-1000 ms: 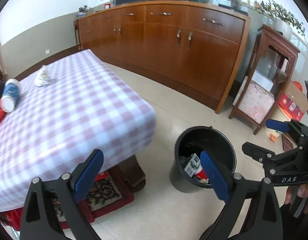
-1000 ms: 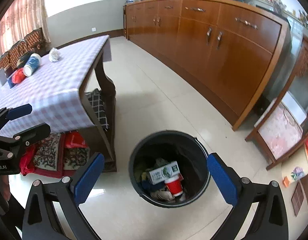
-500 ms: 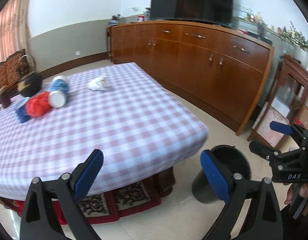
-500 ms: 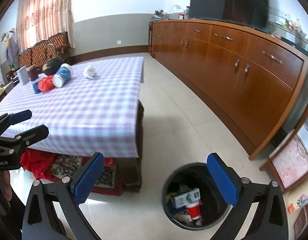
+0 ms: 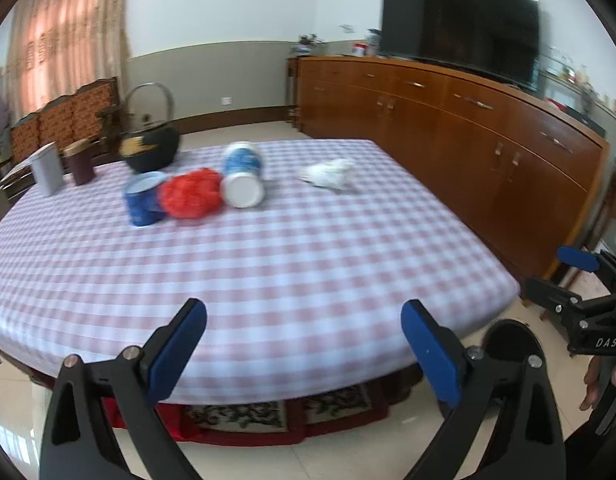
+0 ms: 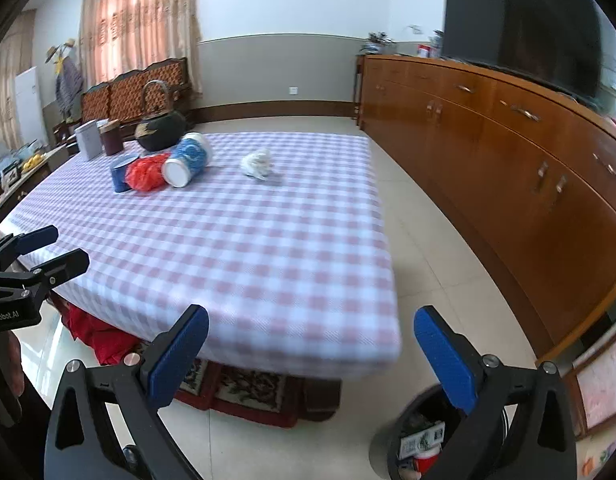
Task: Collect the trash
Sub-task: 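Move both open tools back to the table, then grasp the red plastic bag with the left tool while the right tool grasps the white tissue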
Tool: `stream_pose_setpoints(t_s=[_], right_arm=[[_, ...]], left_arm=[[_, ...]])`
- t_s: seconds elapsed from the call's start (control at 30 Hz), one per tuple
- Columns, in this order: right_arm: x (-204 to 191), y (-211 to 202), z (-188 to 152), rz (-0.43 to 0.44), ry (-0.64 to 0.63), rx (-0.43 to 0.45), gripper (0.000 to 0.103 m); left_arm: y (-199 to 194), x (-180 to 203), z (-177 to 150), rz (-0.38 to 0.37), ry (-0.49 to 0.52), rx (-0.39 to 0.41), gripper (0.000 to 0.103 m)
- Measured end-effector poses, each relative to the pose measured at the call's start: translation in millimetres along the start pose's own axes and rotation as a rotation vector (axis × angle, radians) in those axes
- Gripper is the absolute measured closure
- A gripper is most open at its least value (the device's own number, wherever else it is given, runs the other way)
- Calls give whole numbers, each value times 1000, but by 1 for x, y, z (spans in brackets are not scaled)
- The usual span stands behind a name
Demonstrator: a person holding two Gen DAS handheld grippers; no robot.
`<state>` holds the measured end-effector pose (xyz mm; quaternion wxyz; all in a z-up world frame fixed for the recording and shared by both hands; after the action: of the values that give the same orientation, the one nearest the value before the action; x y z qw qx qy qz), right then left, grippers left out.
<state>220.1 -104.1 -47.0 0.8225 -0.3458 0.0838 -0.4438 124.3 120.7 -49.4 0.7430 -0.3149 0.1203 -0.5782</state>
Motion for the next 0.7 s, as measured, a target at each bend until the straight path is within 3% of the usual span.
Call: stream_pose_setpoints(t_s=[0.33, 0.7], right_arm=[[-29, 62, 68, 54, -37, -29, 0], [-30, 134, 116, 73, -64, -60, 0]], left_arm=[[41, -60, 42, 78, -30, -3, 6], [106, -85, 79, 86, -76, -33, 22]])
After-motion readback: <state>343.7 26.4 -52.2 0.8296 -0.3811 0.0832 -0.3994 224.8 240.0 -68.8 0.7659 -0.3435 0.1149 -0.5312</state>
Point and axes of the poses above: each gripper's, at about its wrist camera, not at the fingertips, and y roughly the way its jaws point, x to its right, z to its top, the point moved 2 cm from there along y, roughly the way its jaws point, and after that the axes turned 9 degrees about -y, right-handed, at the moved point
